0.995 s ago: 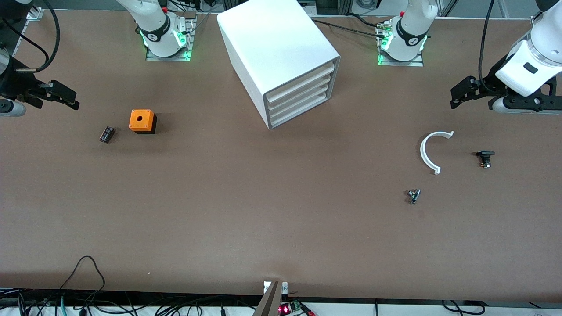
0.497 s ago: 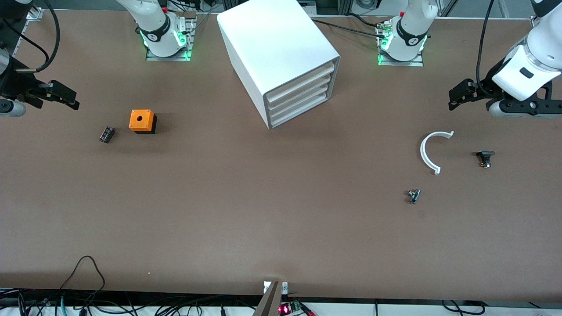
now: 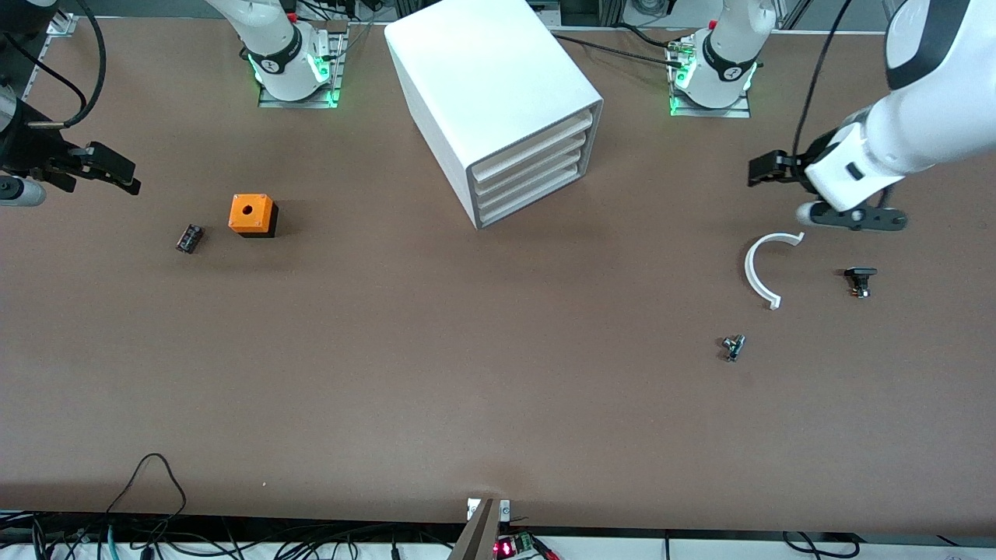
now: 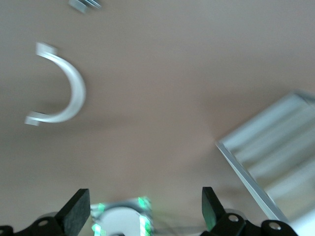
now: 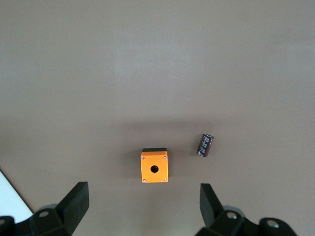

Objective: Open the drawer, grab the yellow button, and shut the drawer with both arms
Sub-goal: 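Reach the left gripper to the white cabinet's top drawer handle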

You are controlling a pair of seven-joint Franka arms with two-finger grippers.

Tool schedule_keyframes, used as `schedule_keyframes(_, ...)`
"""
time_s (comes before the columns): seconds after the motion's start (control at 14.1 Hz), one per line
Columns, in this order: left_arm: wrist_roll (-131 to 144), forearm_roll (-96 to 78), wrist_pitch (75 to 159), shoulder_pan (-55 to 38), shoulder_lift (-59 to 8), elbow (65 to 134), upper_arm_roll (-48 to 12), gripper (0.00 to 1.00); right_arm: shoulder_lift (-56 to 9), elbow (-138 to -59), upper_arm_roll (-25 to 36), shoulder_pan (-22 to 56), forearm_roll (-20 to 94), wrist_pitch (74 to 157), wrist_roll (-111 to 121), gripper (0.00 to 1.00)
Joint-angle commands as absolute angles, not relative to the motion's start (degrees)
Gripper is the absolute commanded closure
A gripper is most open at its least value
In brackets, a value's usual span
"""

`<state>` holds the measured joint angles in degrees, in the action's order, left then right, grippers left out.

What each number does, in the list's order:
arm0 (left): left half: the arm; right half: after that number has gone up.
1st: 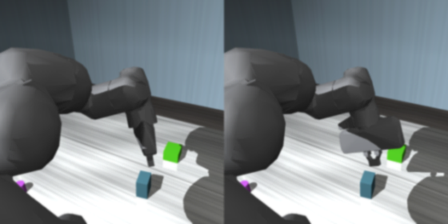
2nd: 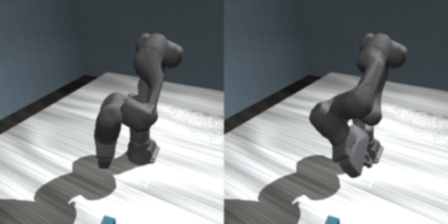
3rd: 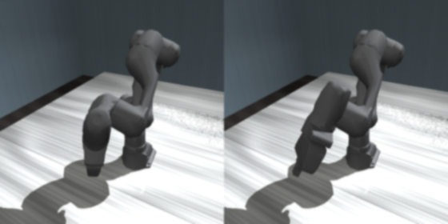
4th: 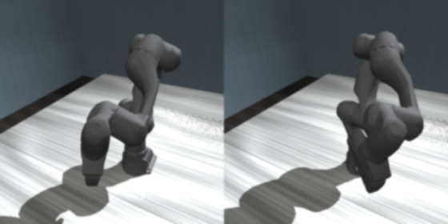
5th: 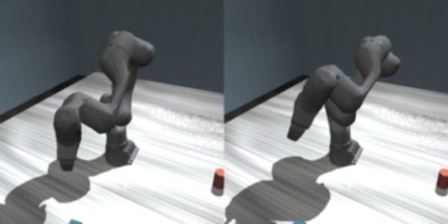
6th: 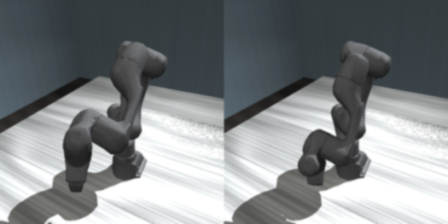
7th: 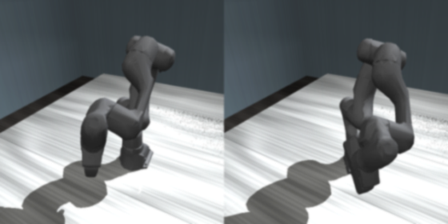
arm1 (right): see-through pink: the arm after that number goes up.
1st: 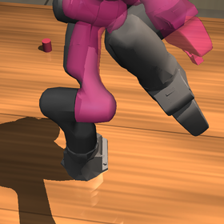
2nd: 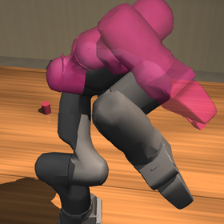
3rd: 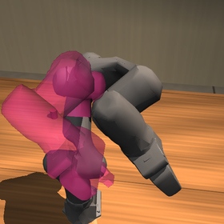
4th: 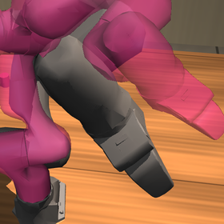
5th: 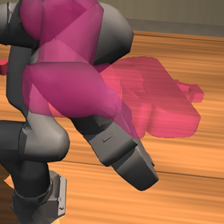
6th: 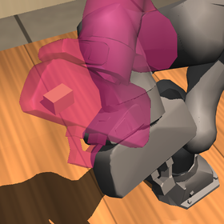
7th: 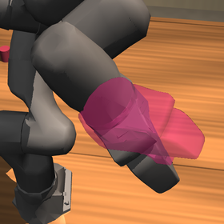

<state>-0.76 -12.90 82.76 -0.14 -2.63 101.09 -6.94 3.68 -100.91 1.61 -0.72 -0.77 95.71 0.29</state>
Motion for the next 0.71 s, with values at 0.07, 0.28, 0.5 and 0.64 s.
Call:
schedule_keyframes(0.07, -14.9, -27.3, 79.6, 0.7, -6.8, 105.8, -6.9, 0.0, 4.1, -100.5, 1.4, -1.3, -0.4, 95.1, 1.2, 0.0)
schedule_keyframes(0.28, -15.7, -38.9, 84.0, 0.4, -8.5, 113.7, -7.4, 0.0, 4.1, -100.5, 1.4, -1.3, -0.3, 95.0, 1.2, 0.0)
schedule_keyframes(0.5, -15.7, -48.8, 96.1, 0.0, -8.9, 122.3, -13.9, 0.0, 4.1, -100.5, 1.4, -1.3, -0.4, 95.2, 1.2, 0.0)
schedule_keyframes(0.64, -15.6, -52.7, 101.2, -0.1, -8.9, 125.1, -18.9, 0.0, 4.1, -100.5, 1.4, -1.3, -0.4, 95.3, 1.2, 0.0)
